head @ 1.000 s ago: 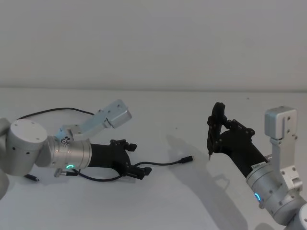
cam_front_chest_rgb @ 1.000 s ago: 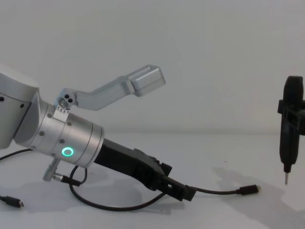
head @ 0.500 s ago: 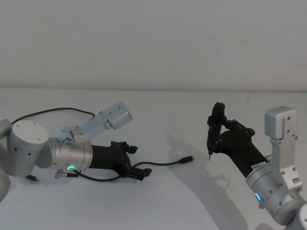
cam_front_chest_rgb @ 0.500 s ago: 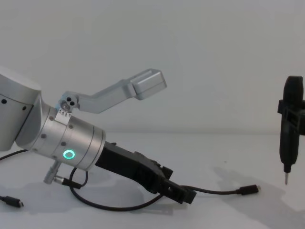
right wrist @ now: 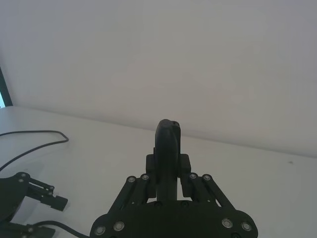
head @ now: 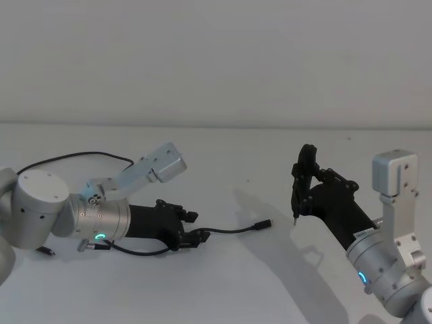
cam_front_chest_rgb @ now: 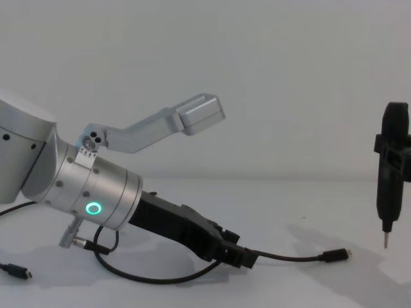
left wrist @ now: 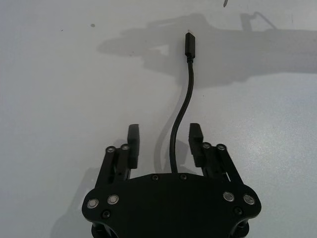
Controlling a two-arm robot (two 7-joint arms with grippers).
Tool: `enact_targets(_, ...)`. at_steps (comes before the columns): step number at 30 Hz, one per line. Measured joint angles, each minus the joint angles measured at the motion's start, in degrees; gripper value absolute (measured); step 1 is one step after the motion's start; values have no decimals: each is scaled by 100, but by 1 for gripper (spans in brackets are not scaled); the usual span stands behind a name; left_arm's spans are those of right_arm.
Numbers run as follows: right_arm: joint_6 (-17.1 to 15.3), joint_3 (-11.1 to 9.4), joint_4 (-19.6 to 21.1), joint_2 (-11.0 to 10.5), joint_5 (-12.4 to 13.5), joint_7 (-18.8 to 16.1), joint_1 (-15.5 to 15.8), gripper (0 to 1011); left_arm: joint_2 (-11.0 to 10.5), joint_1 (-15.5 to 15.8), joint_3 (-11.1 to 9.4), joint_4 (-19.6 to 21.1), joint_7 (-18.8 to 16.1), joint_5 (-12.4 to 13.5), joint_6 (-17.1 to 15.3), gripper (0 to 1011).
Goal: Pick up the data cable with the one hand.
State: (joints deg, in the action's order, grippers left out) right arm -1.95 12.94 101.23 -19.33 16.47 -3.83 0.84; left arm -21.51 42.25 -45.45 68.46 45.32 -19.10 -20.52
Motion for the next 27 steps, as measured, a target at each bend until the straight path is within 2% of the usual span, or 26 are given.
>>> enact_targets(10,0,0,0,0,0,0,0,274,2,1,-4,-5,-1,0,-1,244)
enact_targets(13,0,0,0,0,0,0,0,275,2,1,-5,-5,-1,1,-1,174)
enact_targets(15,0,0,0,0,0,0,0,274,2,1,-4,-5,-1,1,-1,79)
enact_targets(18,0,0,0,0,0,0,0,274,2,1,-4,-5,-1,1,-1,48)
enact_targets(27,0,0,0,1,-1,0,0,274,-1,1,-10,-5,9,-7,11,48)
